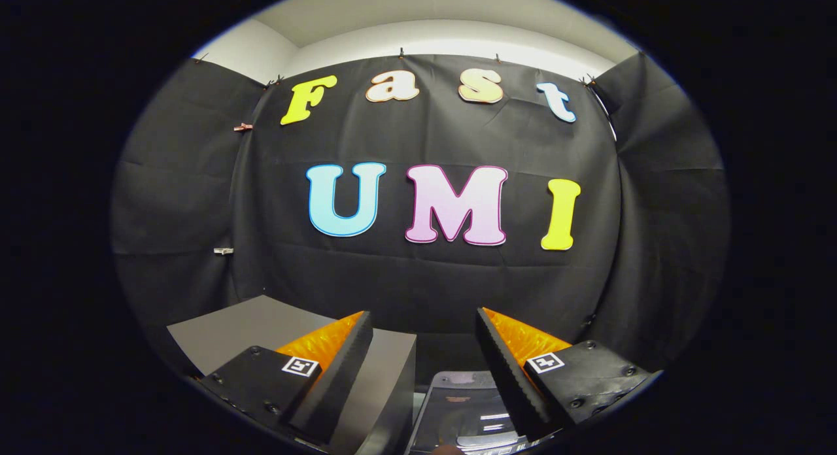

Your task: Put the clothes into the washing machine and then close the washing machine lid.

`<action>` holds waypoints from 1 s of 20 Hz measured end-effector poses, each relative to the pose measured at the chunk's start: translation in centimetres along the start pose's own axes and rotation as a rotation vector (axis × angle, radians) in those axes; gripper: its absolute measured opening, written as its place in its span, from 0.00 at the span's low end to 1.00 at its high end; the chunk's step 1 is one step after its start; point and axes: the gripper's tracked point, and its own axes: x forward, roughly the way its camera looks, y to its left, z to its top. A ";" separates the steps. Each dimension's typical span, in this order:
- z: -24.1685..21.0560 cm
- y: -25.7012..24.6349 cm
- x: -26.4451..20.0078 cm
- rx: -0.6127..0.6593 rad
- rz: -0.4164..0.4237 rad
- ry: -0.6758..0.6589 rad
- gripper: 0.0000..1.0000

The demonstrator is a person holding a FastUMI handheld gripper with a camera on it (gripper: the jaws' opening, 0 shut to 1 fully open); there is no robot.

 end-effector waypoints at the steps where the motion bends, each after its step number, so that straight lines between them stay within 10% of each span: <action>1: 0.2 0.1 0.0 0.000 0.002 -0.004 1.00; 20: 0.2 1.4 -0.2 0.007 0.031 -0.018 1.00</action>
